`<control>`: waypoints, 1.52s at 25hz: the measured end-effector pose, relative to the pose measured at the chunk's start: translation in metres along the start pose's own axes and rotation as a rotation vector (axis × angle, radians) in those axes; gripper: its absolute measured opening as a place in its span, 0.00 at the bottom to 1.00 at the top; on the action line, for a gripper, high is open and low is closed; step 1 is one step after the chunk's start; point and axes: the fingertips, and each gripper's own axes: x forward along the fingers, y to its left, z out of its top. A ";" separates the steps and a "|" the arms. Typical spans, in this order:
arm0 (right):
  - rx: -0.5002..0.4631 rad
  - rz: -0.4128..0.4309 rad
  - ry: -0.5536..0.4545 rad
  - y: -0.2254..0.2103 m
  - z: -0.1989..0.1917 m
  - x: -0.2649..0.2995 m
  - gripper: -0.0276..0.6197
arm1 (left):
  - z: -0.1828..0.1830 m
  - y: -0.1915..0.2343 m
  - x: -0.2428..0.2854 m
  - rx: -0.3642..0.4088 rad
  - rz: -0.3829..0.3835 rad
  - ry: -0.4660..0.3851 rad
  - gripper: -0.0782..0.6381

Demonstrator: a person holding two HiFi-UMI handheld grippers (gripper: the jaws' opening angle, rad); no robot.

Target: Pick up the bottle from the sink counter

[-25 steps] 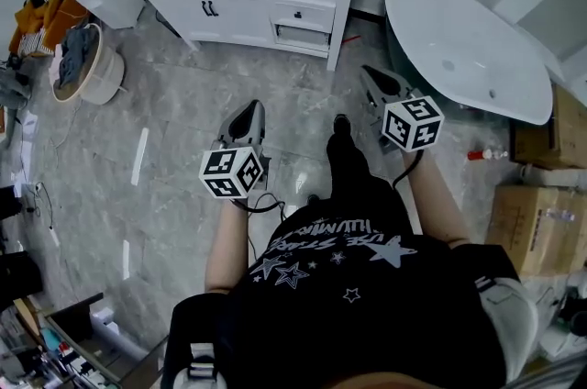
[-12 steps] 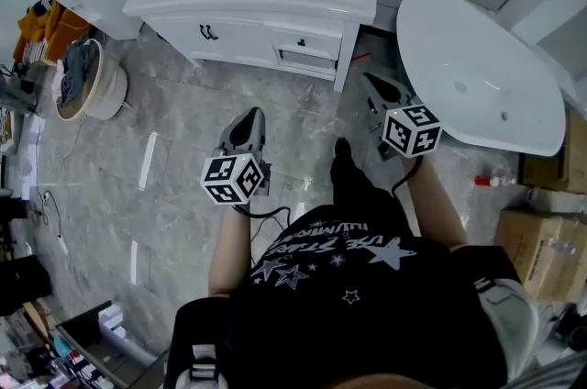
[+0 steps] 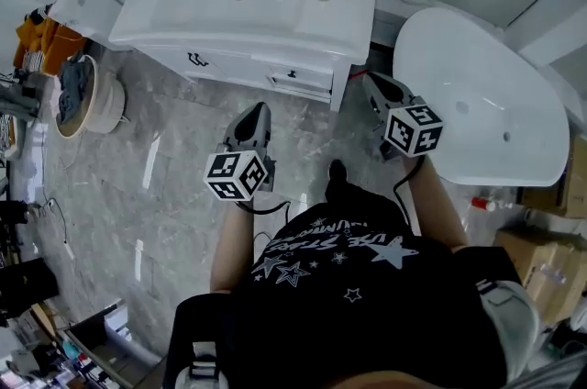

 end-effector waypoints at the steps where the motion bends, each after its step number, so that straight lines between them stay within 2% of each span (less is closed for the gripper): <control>1: 0.002 0.002 0.000 -0.009 0.005 0.005 0.05 | 0.004 -0.001 0.012 0.005 -0.002 0.001 0.12; 10: 0.026 0.003 -0.025 -0.068 0.040 0.031 0.05 | 0.027 -0.014 0.088 0.024 -0.013 0.007 0.12; 18: 0.056 -0.018 -0.003 -0.085 0.034 0.045 0.05 | 0.030 -0.001 0.117 0.023 -0.016 0.042 0.12; 27: 0.068 -0.109 -0.009 -0.123 0.054 0.084 0.05 | 0.045 0.024 0.198 0.027 -0.116 0.091 0.12; 32: 0.091 -0.172 -0.016 -0.155 0.070 0.115 0.05 | 0.055 0.034 0.255 0.040 -0.226 0.137 0.13; 33: 0.099 -0.186 -0.015 -0.160 0.072 0.122 0.05 | 0.055 0.036 0.266 0.033 -0.261 0.154 0.18; 35: 0.105 -0.207 -0.014 -0.170 0.078 0.137 0.05 | 0.053 0.038 0.288 0.037 -0.316 0.188 0.36; 38: 0.106 -0.228 -0.014 -0.183 0.087 0.156 0.05 | 0.049 0.042 0.318 0.107 -0.340 0.212 0.51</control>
